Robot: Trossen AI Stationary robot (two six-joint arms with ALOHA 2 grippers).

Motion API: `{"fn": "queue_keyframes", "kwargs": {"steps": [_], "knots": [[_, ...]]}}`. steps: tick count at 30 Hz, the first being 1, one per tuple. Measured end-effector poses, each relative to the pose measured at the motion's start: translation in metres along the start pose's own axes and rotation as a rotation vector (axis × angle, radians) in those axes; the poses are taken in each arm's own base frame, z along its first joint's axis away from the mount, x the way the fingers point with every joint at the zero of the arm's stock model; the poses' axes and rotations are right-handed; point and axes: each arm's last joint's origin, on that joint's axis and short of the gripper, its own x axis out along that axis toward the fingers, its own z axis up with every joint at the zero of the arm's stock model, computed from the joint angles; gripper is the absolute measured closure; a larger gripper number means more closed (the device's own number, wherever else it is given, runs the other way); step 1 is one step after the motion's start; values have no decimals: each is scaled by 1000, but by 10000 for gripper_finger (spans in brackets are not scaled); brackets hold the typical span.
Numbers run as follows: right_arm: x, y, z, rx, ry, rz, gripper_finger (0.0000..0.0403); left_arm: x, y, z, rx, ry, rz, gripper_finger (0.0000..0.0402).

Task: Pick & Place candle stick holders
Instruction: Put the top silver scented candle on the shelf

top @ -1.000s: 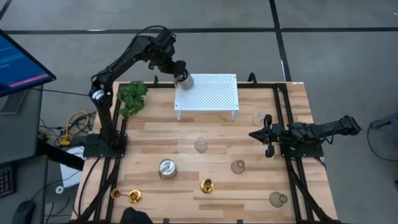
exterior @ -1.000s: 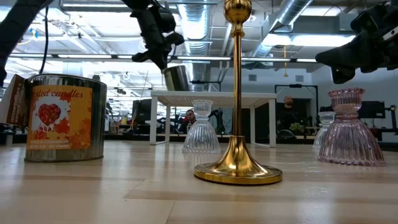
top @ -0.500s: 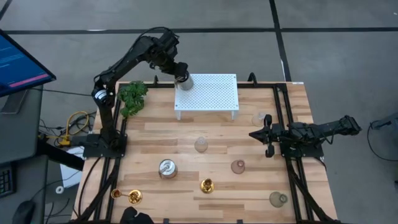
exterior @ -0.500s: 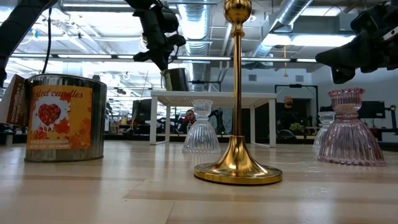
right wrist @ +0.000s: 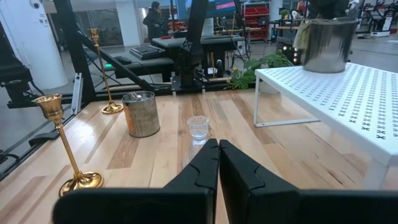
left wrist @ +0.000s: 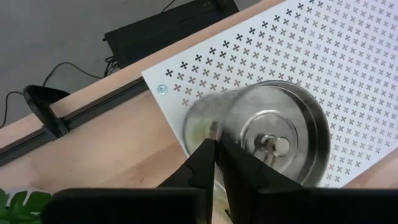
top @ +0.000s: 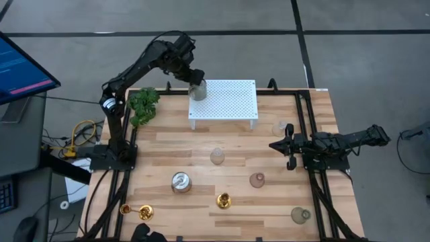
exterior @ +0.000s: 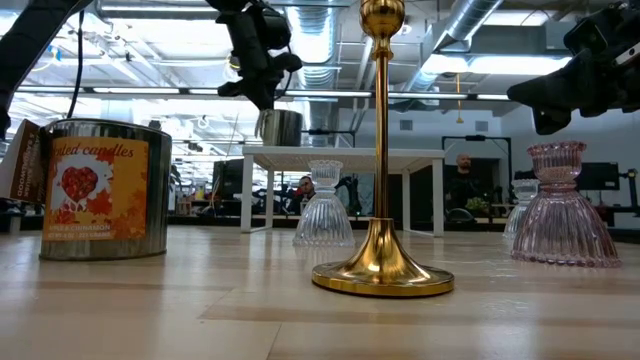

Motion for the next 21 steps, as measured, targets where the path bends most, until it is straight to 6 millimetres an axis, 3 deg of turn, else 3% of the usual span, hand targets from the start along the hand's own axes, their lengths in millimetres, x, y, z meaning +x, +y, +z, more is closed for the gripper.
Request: {"fn": "queue_keyframes", "kwargs": {"steps": [11,17,21], "knots": [[0,0,0,2,-3,0,398,-6,-1,5,46,-77,-17,311],[0,0,0,67,-3,0,398,-63,-3,0,104,-317,-68,317],[0,0,0,141,-6,1,398,-110,-15,-24,163,-421,-124,376]]}}
